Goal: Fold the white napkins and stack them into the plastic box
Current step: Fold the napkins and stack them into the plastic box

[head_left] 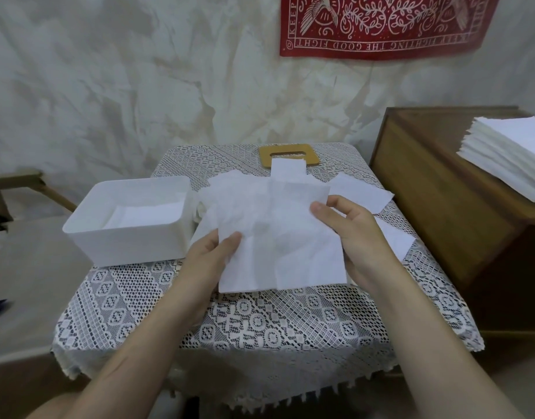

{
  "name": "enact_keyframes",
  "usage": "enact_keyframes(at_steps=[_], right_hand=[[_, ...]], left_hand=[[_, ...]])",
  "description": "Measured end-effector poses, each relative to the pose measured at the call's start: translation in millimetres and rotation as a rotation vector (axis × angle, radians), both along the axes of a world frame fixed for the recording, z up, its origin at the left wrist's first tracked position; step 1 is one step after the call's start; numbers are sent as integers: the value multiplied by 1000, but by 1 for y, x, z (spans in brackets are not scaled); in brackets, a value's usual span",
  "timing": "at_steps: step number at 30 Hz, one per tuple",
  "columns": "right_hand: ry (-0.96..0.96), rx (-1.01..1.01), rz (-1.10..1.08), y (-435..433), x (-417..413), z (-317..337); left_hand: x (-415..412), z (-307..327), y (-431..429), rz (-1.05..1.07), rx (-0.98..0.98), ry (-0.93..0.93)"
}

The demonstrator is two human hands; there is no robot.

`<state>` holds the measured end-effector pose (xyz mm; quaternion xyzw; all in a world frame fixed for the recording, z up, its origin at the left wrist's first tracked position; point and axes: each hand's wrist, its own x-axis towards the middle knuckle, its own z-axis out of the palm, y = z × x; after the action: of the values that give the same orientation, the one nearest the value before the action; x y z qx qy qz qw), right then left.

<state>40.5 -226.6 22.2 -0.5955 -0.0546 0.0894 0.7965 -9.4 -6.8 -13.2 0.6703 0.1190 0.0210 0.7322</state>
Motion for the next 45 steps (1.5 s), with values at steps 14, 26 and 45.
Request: enact_keyframes(at_steps=[14, 26, 45], right_hand=[[-76, -268, -76, 31, -2, -17], [-19, -221, -117, 48, -2, -16], [-124, -571, -96, 22, 0, -30]], left_hand=[[-4, -1, -21, -92, -162, -46], [-4, -2, -20, -150, -89, -53], [11, -5, -18, -11, -52, -23]])
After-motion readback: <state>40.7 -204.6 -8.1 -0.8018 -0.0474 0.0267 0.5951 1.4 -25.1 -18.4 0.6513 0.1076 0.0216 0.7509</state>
